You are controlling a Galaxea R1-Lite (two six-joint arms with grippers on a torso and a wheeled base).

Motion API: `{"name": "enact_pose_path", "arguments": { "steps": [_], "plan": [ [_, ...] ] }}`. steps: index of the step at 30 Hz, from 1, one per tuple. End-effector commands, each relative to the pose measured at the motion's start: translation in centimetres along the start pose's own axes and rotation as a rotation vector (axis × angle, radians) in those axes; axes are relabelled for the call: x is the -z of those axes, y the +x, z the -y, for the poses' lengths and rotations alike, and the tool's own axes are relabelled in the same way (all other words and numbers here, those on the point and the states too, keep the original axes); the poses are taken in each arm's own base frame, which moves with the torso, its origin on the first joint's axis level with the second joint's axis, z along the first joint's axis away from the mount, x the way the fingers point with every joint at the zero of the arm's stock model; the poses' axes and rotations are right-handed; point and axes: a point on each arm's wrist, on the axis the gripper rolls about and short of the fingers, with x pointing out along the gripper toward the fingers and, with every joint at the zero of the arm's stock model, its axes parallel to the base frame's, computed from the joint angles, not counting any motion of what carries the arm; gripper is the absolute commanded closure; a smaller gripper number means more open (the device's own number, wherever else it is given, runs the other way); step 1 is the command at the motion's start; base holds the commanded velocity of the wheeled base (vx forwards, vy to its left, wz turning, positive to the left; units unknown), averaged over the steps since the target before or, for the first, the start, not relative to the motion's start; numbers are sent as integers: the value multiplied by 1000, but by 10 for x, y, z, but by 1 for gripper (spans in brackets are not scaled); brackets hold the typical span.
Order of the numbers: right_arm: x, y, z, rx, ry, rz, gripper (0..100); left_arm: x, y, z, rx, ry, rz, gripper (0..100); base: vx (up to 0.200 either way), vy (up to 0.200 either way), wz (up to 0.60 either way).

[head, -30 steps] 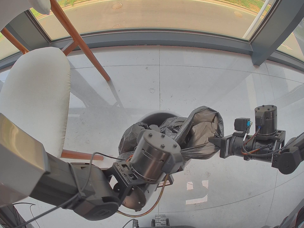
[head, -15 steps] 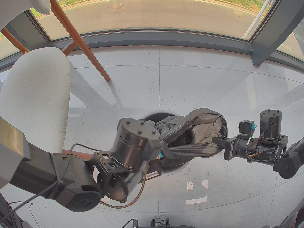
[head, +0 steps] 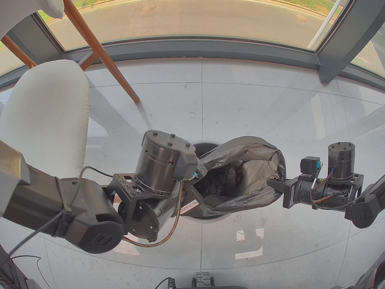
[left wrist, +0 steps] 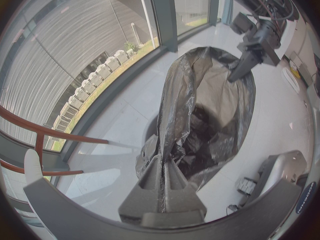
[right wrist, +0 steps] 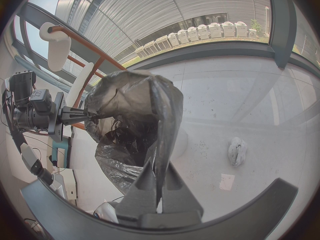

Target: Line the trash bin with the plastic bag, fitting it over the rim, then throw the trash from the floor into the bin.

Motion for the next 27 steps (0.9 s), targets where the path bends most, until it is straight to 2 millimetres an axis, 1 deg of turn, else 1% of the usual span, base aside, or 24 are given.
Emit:
{"name": "enact_pose_path", "arguments": {
  "steps": [1, 4, 6, 7, 8, 11, 13, 17, 18, 20, 22, 23, 27],
  "plan": [
    [19, 4, -6, -21, -5, -78, 100, -4, -6, -25, -32, -94, -7, 100, 0, 0, 0],
    [29, 10, -7, -26, -4, -126, 100, -5, -8, -28, -12, -116, -36, 100, 0, 0, 0],
    [38, 13, -10, -37, -16, -164, 100, -1, -10, -27, 13, -110, -78, 100, 0, 0, 0],
    [39, 13, -11, -38, -17, -167, 100, -1, -11, -28, 14, -110, -81, 100, 0, 0, 0],
    [45, 15, -13, -46, -28, -193, 100, 3, -16, -27, 26, -114, -109, 100, 0, 0, 0],
    [55, 27, -11, -45, -38, -239, 100, 8, -17, -23, 42, -139, -142, 100, 0, 0, 0],
    [57, 35, -9, -48, -48, -221, 100, 11, -16, -19, 50, -147, -155, 100, 0, 0, 0],
    [72, 57, -3, -46, -75, -198, 100, 17, -11, -8, 70, -136, -179, 100, 0, 0, 0],
    [74, 59, -3, -47, -79, -192, 100, 17, -10, -7, 72, -133, -183, 100, 0, 0, 0],
    [73, 69, 1, -48, -90, -114, 100, 20, -3, 0, 82, -120, -204, 100, 0, 0, 0],
    [75, 76, 7, -38, -93, -77, 100, 22, 1, 2, 82, -117, -212, 100, 0, 0, 0],
    [75, 78, 13, -22, -89, -60, 100, 20, 3, 2, 77, -122, -203, 100, 0, 0, 0],
    [67, 74, 35, 40, -66, -23, 100, 16, 13, 2, 52, -145, -168, 100, 0, 0, 0]
  ]
}}
